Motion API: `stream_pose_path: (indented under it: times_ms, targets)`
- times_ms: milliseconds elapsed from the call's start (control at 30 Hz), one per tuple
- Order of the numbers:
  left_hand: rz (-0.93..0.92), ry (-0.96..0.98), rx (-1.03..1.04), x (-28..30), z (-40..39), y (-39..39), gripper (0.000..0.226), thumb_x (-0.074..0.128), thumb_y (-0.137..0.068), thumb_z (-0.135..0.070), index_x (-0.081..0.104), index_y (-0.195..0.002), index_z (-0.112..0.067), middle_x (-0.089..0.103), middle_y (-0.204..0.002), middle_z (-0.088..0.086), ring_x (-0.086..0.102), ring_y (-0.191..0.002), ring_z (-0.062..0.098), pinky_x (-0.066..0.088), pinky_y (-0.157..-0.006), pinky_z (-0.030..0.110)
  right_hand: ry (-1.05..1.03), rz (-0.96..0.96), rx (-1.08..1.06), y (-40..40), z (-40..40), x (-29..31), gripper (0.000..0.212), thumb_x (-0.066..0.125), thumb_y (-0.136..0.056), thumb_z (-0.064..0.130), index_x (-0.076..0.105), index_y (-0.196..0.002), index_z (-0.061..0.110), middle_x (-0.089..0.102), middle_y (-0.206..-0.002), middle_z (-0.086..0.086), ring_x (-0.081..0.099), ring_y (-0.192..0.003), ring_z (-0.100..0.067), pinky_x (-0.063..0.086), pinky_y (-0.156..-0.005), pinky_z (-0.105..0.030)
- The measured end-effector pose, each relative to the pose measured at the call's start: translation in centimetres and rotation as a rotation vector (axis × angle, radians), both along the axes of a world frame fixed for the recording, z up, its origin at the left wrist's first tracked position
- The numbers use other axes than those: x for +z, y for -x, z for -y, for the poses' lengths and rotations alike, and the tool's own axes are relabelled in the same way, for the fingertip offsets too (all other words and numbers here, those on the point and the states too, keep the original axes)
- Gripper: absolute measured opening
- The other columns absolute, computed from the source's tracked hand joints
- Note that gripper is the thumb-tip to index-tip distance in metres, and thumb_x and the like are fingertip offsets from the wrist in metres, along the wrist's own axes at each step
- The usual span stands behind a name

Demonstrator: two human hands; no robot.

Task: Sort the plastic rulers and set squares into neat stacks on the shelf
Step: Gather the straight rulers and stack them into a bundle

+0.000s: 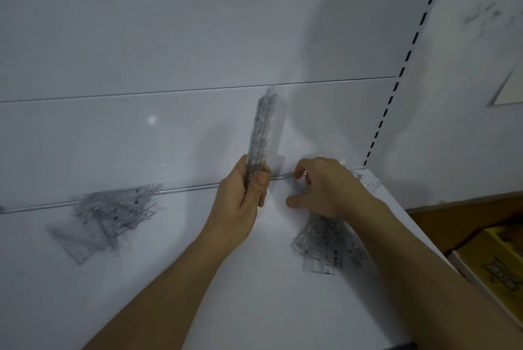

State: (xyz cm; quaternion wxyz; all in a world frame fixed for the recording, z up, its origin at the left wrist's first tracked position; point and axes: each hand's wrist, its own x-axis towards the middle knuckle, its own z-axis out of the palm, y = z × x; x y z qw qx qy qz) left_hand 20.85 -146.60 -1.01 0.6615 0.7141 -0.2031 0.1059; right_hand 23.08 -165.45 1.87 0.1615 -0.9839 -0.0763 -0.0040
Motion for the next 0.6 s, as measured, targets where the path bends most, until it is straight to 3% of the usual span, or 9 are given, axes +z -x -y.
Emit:
stream_pose_path:
  times_ms: [133,300,400,467,600]
  targets:
    - [-0.066,-0.088,-0.068,-0.3,0.0,-0.2,0.037,0.048,-0.09,-0.066,0.057,-0.089,-0.031,0.047,-0.065,-0.008,0.041,-0.057,0.015,0.035,-0.052,0.035,-0.113,0.066,-0.042,-0.1,0.4,0.0,0.037,0.079,-0.077,0.029,0.065,-0.11,0.021,0.068,-0.087,0.004,0.062,-0.092,-0.02,0.055,-0.079,-0.035]
    - [-0.069,-0.055,-0.041,0.0,-0.1,-0.2,0.04,0.045,-0.094,-0.057,0.057,-0.093,-0.019,0.046,-0.063,-0.001,0.041,-0.051,0.015,0.035,-0.045,0.028,-0.167,0.116,-0.055,-0.5,0.8,0.0,0.026,0.078,-0.079,0.029,0.07,-0.101,0.018,0.073,-0.081,0.003,0.065,-0.084,-0.017,0.057,-0.079,-0.031]
    - [-0.085,-0.052,-0.05,0.0,0.0,-0.2,0.045,0.044,-0.096,-0.054,0.057,-0.095,-0.011,0.046,-0.062,0.0,0.041,-0.051,0.015,0.035,-0.045,0.027,-0.258,0.226,-0.081,-0.4,1.1,0.6,0.019,0.076,-0.078,0.017,0.074,-0.097,0.016,0.073,-0.077,0.005,0.068,-0.078,-0.012,0.057,-0.082,-0.029]
    - [-0.113,-0.032,-0.047,0.1,0.1,-0.2,0.051,0.044,-0.096,-0.056,0.056,-0.096,-0.007,0.049,-0.062,-0.002,0.044,-0.049,0.015,0.036,-0.045,0.026,-0.418,0.256,-0.127,-0.2,1.4,1.6,0.017,0.074,-0.079,0.012,0.076,-0.094,0.017,0.073,-0.076,0.005,0.069,-0.071,-0.008,0.057,-0.074,-0.02]
    - [-0.233,0.083,-0.11,0.5,0.3,0.0,0.048,0.038,-0.096,-0.053,0.055,-0.094,-0.007,0.053,-0.065,0.005,0.045,-0.043,0.021,0.038,-0.043,0.028,-1.053,0.121,-0.074,0.7,1.4,3.5,0.019,0.07,-0.086,0.0,0.075,-0.102,0.009,0.074,-0.08,-0.015,0.071,-0.067,-0.02,0.06,-0.069,-0.031]
